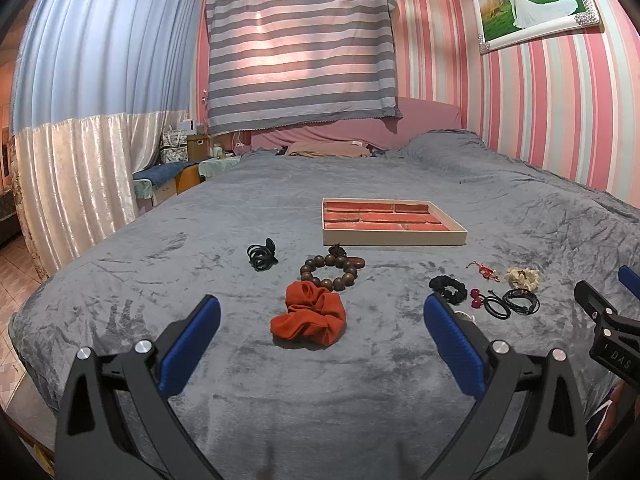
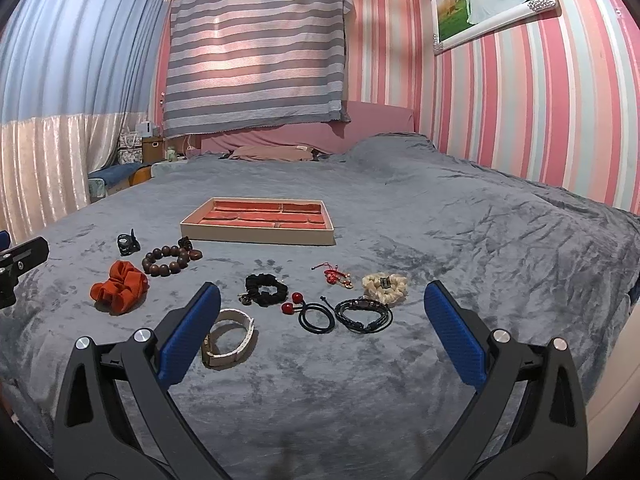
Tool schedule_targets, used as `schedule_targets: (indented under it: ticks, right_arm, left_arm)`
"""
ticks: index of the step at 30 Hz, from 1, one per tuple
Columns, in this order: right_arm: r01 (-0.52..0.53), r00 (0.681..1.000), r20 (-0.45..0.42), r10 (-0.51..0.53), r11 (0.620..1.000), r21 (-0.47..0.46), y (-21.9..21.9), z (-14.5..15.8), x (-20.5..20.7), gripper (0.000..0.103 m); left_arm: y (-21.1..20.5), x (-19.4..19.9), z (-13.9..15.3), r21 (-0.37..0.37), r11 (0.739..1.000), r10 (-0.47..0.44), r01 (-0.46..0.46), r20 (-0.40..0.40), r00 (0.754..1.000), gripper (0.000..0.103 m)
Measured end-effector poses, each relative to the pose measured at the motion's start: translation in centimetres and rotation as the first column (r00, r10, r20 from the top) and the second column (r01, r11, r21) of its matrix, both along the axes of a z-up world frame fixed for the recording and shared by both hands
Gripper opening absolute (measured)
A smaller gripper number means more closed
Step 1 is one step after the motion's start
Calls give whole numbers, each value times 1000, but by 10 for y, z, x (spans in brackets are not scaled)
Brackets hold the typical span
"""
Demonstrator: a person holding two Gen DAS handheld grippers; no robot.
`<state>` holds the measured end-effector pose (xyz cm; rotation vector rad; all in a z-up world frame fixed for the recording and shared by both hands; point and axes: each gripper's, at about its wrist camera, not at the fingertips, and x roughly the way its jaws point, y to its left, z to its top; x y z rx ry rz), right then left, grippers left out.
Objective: Organize jewelry
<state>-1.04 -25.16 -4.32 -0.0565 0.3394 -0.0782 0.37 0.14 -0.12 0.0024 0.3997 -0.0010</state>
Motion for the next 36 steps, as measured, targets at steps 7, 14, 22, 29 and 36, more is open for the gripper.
schedule_targets:
  ticks: [7,14,22,29,36]
  right_arm:
    - [4,1000,1,-4,1000,-2,-1,1,-1,99]
    - [4,1000,1,-4,1000,-3,-2,1,-1,99]
    - [7,1000,1,-7,1000,-4,-2,0,-1,99]
    - [14,1000,-1,-14,1000,-2,-4,-1,-3,99]
    - [16,1000,-5,-16,1000,-2,-5,-2,-2,99]
  left_arm:
    - [0,0,0,1,1000,2,-2,-2,1000,99]
    - [0,0,0,5,1000,4,-4,-3,1000,99]
    - [0,0,0,4,1000,2,-2,-3,1000,99]
    - [0,0,0,5,1000,3,-3,-3,1000,99]
    - [0,1,-1,5,1000,2,-2,-4,1000,99]
